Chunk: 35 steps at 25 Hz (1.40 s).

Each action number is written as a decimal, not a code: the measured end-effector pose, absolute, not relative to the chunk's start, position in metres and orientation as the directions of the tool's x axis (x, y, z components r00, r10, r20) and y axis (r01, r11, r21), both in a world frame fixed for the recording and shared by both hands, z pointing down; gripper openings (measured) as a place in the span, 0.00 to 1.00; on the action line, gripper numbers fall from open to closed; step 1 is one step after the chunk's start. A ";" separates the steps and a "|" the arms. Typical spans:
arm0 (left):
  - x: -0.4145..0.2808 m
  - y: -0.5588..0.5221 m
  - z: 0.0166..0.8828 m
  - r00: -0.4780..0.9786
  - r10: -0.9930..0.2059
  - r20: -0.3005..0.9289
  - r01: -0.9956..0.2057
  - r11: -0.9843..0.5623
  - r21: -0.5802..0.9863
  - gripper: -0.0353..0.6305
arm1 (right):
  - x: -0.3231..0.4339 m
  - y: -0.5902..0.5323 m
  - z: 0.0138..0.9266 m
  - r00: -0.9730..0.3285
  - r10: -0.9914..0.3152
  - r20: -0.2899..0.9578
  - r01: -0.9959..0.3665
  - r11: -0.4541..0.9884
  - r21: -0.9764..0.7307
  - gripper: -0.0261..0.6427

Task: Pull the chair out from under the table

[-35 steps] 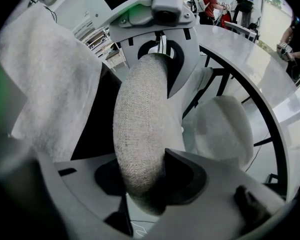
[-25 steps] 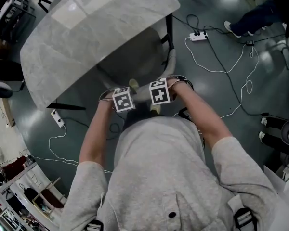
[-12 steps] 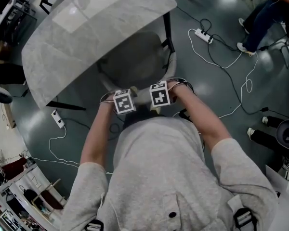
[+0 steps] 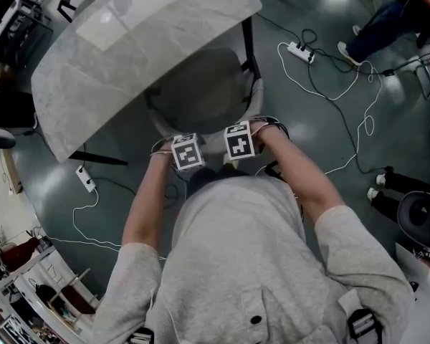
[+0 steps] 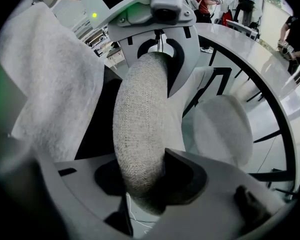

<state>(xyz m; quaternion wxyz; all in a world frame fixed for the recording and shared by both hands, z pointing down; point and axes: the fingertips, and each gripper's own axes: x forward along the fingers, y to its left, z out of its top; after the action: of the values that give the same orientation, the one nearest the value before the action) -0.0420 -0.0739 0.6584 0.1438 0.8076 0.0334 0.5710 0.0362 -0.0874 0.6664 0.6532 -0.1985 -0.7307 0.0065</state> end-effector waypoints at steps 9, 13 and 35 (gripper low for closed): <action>-0.045 -0.049 0.654 0.340 0.229 0.912 -0.087 -0.958 0.273 0.29 | 0.035 -0.060 0.663 -0.060 0.308 0.949 0.270 0.921 -0.282 0.27; -0.045 -0.038 0.654 0.341 0.230 0.912 -0.079 -0.959 0.272 0.29 | 0.035 -0.047 0.663 -0.058 0.312 0.948 0.266 0.921 -0.286 0.27; -0.037 0.010 0.657 0.332 0.229 0.915 -0.065 -0.962 0.264 0.29 | 0.043 0.000 0.666 -0.075 0.301 0.951 0.238 0.931 -0.276 0.27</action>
<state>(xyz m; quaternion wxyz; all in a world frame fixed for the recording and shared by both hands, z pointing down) -0.0366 0.0098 0.6566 0.1275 0.8060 0.0507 0.5758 0.0430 0.0004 0.6659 0.6547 -0.1840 -0.7327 0.0242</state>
